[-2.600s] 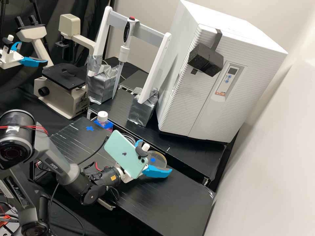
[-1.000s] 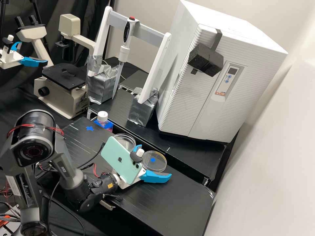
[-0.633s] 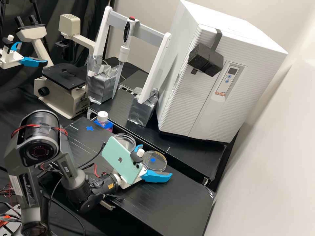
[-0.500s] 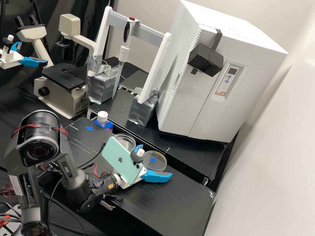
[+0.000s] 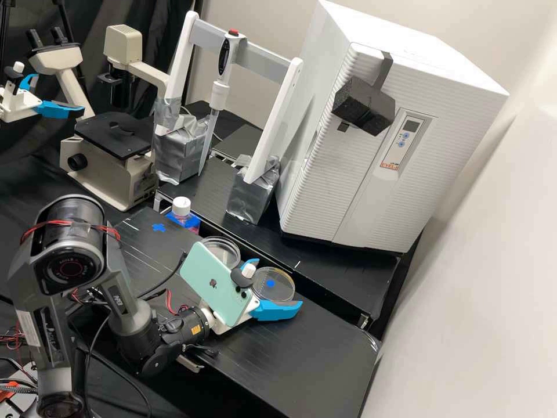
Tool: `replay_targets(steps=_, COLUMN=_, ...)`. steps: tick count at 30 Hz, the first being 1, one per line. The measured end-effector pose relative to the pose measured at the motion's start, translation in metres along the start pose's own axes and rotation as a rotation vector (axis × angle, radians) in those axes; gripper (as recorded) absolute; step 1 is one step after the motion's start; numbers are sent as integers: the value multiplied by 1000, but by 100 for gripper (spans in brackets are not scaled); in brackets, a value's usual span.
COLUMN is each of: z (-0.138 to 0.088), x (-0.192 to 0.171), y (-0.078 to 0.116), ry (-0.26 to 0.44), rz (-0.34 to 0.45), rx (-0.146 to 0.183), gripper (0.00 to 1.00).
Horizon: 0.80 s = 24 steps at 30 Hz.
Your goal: Close the lid
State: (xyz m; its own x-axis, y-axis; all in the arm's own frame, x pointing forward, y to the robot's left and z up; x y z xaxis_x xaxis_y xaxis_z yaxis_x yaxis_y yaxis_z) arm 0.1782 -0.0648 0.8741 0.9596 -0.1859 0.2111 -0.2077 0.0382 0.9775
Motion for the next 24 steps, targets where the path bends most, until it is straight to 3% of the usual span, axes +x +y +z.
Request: replay_targets(steps=24, z=0, x=0, y=0, ry=4, rz=3, rx=15, gripper=0)
